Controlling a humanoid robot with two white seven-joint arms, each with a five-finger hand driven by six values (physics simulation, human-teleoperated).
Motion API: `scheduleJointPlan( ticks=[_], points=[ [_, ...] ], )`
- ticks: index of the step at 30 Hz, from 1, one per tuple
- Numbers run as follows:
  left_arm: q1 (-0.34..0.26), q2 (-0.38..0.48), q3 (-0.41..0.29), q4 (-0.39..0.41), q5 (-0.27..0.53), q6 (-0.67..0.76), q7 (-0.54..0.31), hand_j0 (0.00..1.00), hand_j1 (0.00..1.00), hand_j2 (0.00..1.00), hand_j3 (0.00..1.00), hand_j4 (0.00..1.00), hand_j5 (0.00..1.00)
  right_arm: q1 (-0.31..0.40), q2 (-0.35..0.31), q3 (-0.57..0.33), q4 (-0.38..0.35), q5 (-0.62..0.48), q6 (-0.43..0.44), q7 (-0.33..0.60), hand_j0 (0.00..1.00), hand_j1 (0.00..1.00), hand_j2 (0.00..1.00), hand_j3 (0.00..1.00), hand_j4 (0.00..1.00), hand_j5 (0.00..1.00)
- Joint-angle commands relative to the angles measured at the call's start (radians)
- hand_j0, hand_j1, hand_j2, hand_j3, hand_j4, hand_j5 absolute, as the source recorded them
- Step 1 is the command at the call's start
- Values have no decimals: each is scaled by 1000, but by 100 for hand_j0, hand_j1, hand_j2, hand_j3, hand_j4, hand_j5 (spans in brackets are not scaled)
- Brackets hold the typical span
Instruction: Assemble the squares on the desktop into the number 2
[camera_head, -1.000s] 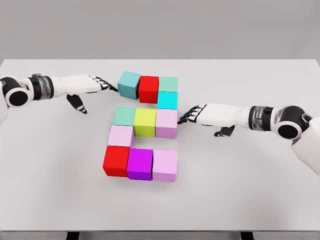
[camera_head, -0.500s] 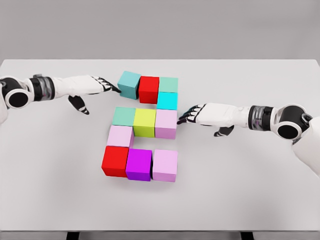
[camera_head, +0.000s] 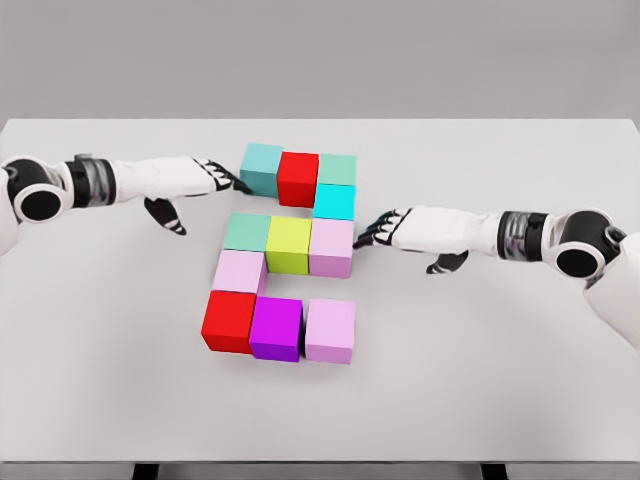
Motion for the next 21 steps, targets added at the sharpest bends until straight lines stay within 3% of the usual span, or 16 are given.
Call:
scheduleJointPlan(
  ticks=[1, 6, 9, 11, 12, 13, 16, 21],
  points=[
    [0, 11, 7, -5, 4, 1, 0, 100, 100, 100, 100, 100, 100, 0, -1, 0, 0, -8, 2, 1, 100, 100, 100, 100, 100, 100],
    [2, 57, 30, 5, 9, 1, 4, 100, 100, 100, 100, 100, 100, -2, -41, -14, -8, -13, 2, 1, 100, 100, 100, 100, 100, 100],
    [3, 112, 61, 3, 9, 1, 5, 100, 100, 100, 100, 100, 100, 0, -128, -34, -89, -26, 2, 1, 99, 99, 99, 99, 99, 99],
    [5, 156, 80, 3, 10, 1, 5, 100, 100, 100, 100, 100, 100, 3, -188, -38, -148, -26, 2, 1, 85, 85, 85, 85, 85, 85],
    [17, 208, 103, 3, 16, 1, 5, 100, 100, 100, 100, 100, 100, 18, -248, -38, -221, -26, 2, 1, 67, 67, 67, 67, 67, 67],
    [46, 245, 140, 3, 18, 1, 5, 100, 100, 100, 100, 100, 100, 37, -300, -38, -283, -28, 2, 1, 56, 56, 56, 56, 56, 56],
    [135, 276, 229, 0, 19, 1, 5, 100, 100, 100, 100, 100, 100, 84, -378, -32, -382, -28, 2, 1, 56, 56, 56, 56, 56, 56],
    [153, 308, 275, 6, 9, 1, 5, 100, 100, 100, 100, 100, 100, 109, -377, 6, -405, -42, 2, 1, 57, 57, 57, 57, 57, 57]
  ],
)
